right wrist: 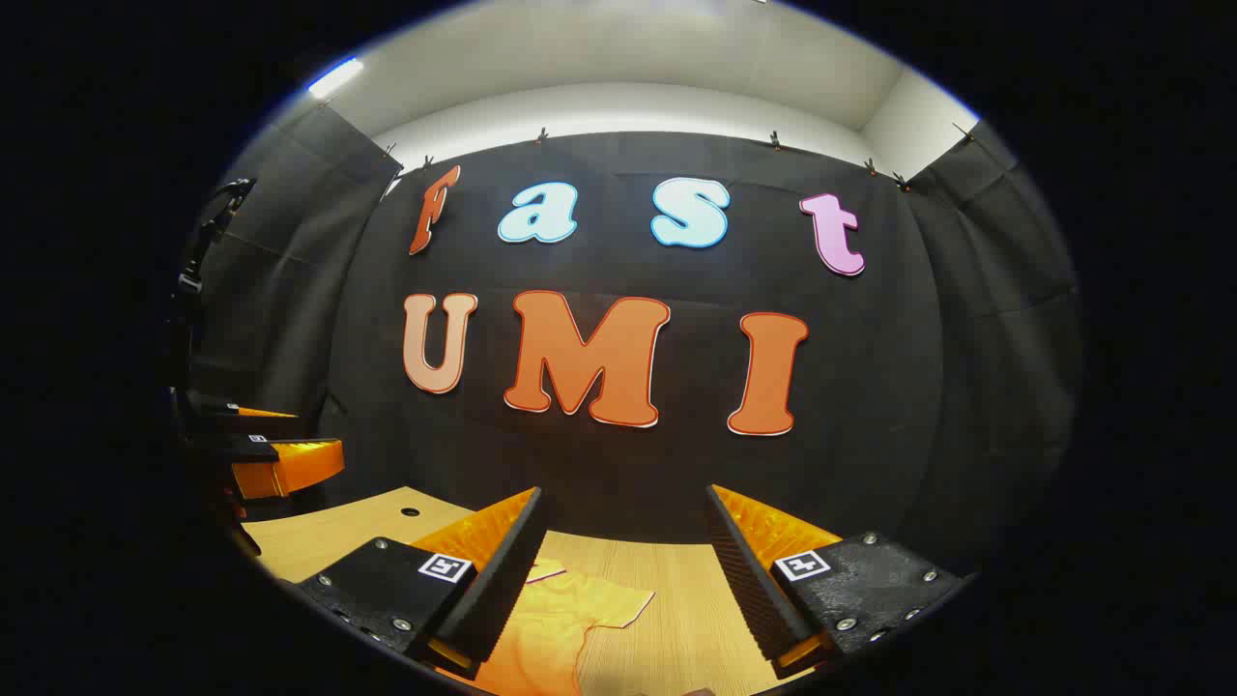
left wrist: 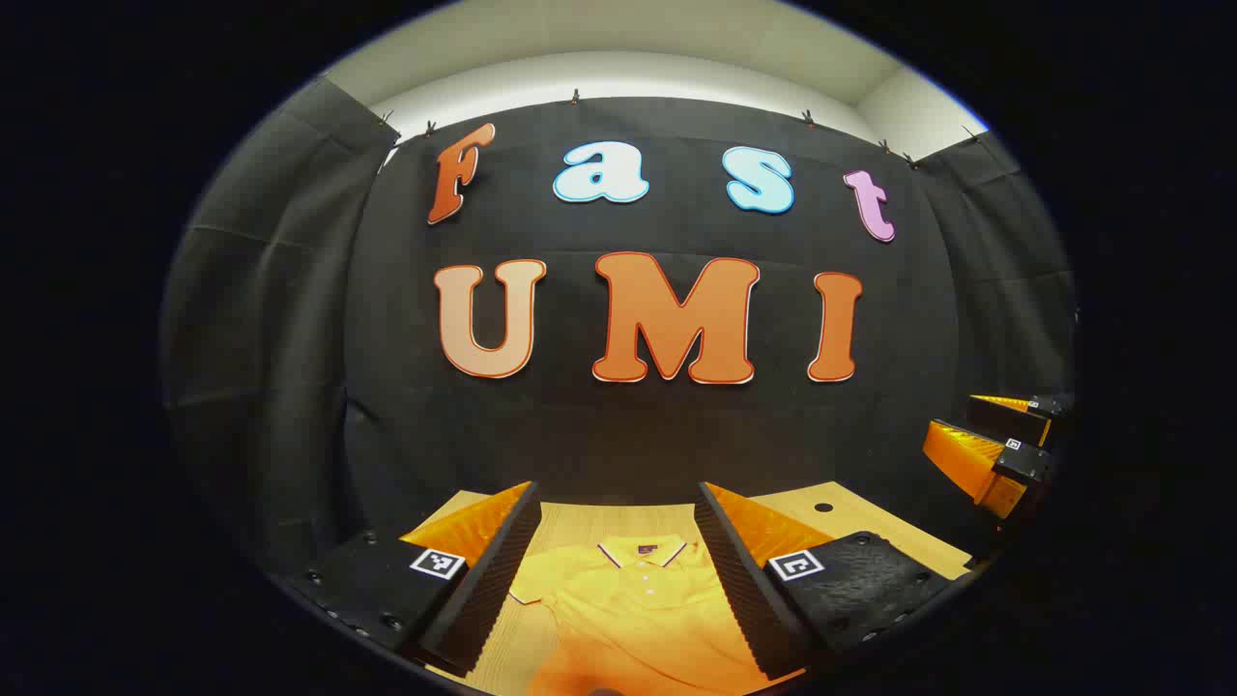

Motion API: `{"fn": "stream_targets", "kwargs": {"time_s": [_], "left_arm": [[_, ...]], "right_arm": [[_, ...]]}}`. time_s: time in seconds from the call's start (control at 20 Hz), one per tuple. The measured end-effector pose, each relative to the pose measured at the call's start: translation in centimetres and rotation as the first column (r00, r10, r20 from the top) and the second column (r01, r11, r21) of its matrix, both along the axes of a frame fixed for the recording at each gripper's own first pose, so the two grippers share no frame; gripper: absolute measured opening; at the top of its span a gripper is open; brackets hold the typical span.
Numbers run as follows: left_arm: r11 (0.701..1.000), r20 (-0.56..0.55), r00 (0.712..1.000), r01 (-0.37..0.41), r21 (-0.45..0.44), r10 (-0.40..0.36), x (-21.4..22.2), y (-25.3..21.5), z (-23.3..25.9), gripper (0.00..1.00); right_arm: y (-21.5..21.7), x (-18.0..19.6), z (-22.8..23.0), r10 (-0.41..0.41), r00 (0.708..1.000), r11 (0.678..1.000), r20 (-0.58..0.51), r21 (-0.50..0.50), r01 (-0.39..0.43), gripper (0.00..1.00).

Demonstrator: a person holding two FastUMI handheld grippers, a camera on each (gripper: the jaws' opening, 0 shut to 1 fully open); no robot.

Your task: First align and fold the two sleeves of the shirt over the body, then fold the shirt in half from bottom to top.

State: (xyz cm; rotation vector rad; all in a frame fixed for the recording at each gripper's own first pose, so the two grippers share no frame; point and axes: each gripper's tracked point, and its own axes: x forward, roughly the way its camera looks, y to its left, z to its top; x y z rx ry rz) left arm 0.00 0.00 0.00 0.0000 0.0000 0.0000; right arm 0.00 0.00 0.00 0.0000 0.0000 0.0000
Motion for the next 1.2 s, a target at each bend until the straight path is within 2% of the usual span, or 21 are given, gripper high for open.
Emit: {"fn": "stream_targets", "kwargs": {"time_s": [0.2,0.7,1.05,1.2], "left_arm": [[1.0,0.009,1.0,-0.01,0.01,0.01,-0.1,0.2,0.3,0.98],[1.0,0.034,0.999,-0.019,0.025,0.018,-0.8,2.0,0.7,0.98],[1.0,0.035,0.999,0.003,0.01,-0.004,-0.9,3.5,0.3,0.98],[1.0,0.044,0.999,0.017,0.026,-0.018,-0.7,4.3,0.7,0.98]], "right_arm": [[0.1,0.7,-0.6,0.011,1.0,1.0,-0.03,0.008,-0.011,0.98],[1.4,1.1,-0.7,0.019,1.0,1.0,-0.023,0.012,-0.019,0.98],[1.9,0.9,-1.3,-0.016,0.998,1.0,-0.053,-0.022,0.015,0.98],[2.0,0.9,-1.4,-0.044,0.996,0.999,-0.071,-0.002,0.044,0.98]]}}
